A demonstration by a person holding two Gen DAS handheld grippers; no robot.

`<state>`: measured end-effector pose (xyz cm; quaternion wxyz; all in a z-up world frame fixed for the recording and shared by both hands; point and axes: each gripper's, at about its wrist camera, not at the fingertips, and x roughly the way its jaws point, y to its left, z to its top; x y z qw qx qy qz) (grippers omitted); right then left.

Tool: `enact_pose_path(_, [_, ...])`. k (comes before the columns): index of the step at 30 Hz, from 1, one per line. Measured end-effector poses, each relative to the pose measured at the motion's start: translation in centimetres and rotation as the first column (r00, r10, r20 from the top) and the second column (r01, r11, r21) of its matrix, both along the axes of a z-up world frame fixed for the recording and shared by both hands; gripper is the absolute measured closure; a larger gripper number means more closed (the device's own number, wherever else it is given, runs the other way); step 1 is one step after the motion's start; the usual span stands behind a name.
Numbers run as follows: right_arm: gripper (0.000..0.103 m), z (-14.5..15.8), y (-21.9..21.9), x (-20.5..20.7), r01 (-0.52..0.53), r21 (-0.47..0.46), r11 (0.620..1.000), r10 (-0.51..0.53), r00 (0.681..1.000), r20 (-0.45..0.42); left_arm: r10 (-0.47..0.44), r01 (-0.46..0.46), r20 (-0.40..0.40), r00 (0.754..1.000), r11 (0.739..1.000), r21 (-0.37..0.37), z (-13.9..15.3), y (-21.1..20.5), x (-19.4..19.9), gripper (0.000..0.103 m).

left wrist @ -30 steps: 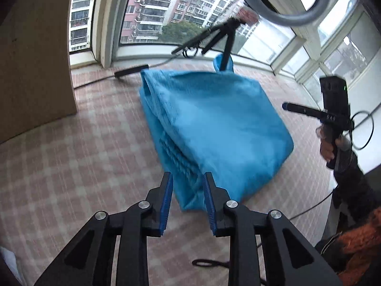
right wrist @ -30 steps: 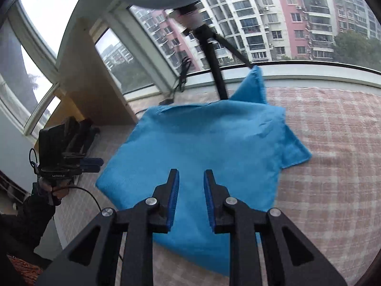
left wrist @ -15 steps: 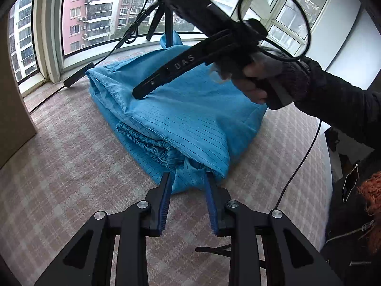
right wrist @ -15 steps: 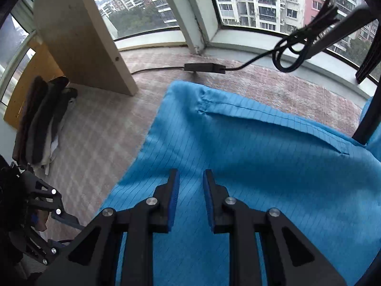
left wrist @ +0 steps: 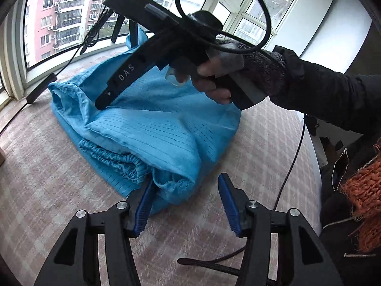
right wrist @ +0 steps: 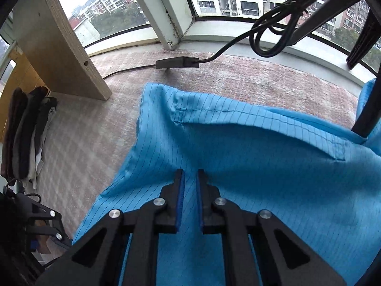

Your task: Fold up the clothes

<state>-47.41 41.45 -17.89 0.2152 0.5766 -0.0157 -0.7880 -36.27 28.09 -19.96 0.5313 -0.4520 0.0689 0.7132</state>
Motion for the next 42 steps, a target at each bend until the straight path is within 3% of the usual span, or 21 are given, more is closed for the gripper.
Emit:
enact_pose_path(3, [0.098, -0.1, 0.1, -0.1, 0.014, -0.001, 1.0, -0.014, 1.0, -0.003, 0.015, -0.021, 0.084, 0.996, 0.997, 0.077, -0.1, -0.6, -0.1, 0.084])
enact_pose_path(5, [0.103, -0.2, 0.1, -0.1, 0.028, 0.008, 1.0, -0.028, 1.0, -0.012, 0.004, -0.022, 0.165, 0.986, 0.994, 0.105, -0.7, -1.1, 0.2, 0.087])
enact_pose_path(9, [0.103, -0.2, -0.1, -0.4, 0.047, 0.011, 0.999, -0.047, 0.999, -0.018, 0.069, -0.072, 0.257, 0.964, 0.997, -0.001, -3.6, -1.2, -0.1, 0.089])
enact_pose_path(11, [0.103, -0.2, -0.3, -0.4, 0.05, 0.021, 0.999, -0.049, 0.999, -0.021, 0.104, -0.104, 0.294, 0.95, 0.994, -0.014, -3.6, -1.5, -0.6, 0.09])
enact_pose_path(13, [0.1, 0.0, -0.3, -0.3, 0.039, 0.027, 0.999, -0.039, 0.999, -0.003, 0.128, -0.118, 0.288, 0.949, 0.992, -0.052, -2.8, -1.8, -0.6, 0.085])
enact_pose_path(16, [0.096, 2.1, 2.2, 1.6, 0.068, -0.107, 0.992, -0.069, 0.998, -0.001, 0.171, -0.152, 0.207, 0.963, 0.983, -0.101, -0.2, -2.8, 0.0, 0.083])
enact_pose_path(18, [0.081, 4.3, 5.2, 4.1, 0.107, -0.167, 0.98, -0.119, 0.991, -0.067, 0.217, -0.201, 0.176, 0.96, 0.974, -0.102, 1.8, -3.6, -0.1, 0.079])
enact_pose_path(19, [0.068, 5.2, 6.8, 5.4, 0.126, -0.181, 0.975, -0.146, 0.984, -0.099, 0.245, -0.232, 0.162, 0.956, 0.968, -0.096, 2.8, -3.8, -0.2, 0.076])
enact_pose_path(23, [0.065, 6.6, 11.6, 9.4, 0.186, -0.203, 0.961, -0.218, 0.964, -0.15, 0.352, -0.349, 0.09, 0.931, 0.936, -0.048, 5.7, -2.0, -1.9, 0.065])
enact_pose_path(26, [0.065, 5.2, 13.5, 9.9, 0.191, -0.267, 0.945, -0.221, 0.971, -0.088, 0.371, -0.37, 0.092, 0.924, 0.929, -0.028, 4.9, -0.3, -4.5, 0.063])
enact_pose_path(30, [0.065, 2.4, 15.9, 9.2, 0.243, -0.252, 0.937, -0.264, 0.963, -0.049, 0.452, -0.433, 0.124, 0.883, 0.889, -0.151, 0.2, 0.7, -7.6, 0.063])
enact_pose_path(32, [0.065, 0.5, 17.4, 8.5, 0.274, -0.271, 0.923, -0.28, 0.96, 0.015, 0.467, -0.445, 0.129, 0.875, 0.879, -0.171, -1.4, 0.5, -8.0, 0.066])
enact_pose_path(34, [0.065, 0.0, 18.8, 8.4, 0.311, -0.339, 0.888, -0.306, 0.949, 0.07, 0.492, -0.468, 0.137, 0.86, 0.866, -0.176, -1.1, 0.1, -7.9, 0.067])
enact_pose_path(36, [0.065, 1.8, 20.3, 9.4, 0.319, -0.355, 0.879, -0.34, 0.94, 0.003, 0.533, -0.509, 0.114, 0.838, 0.841, -0.184, 0.5, -0.5, -7.6, 0.066])
enact_pose_path(37, [0.059, 2.8, 21.0, 10.0, 0.323, -0.351, 0.879, -0.359, 0.932, -0.041, 0.553, -0.53, 0.101, 0.827, 0.828, -0.184, 1.2, -0.9, -7.4, 0.06])
enact_pose_path(40, [0.024, 4.2, 22.8, 11.5, 0.37, -0.253, 0.894, -0.412, 0.9, -0.141, 0.6, -0.581, 0.082, 0.796, 0.795, -0.175, 2.5, -2.3, -7.0, 0.039])
enact_pose_path(42, [0.023, 3.8, 23.4, 11.7, 0.385, -0.191, 0.903, -0.416, 0.895, -0.161, 0.613, -0.59, 0.094, 0.784, 0.784, -0.19, 2.2, -2.6, -7.1, 0.036])
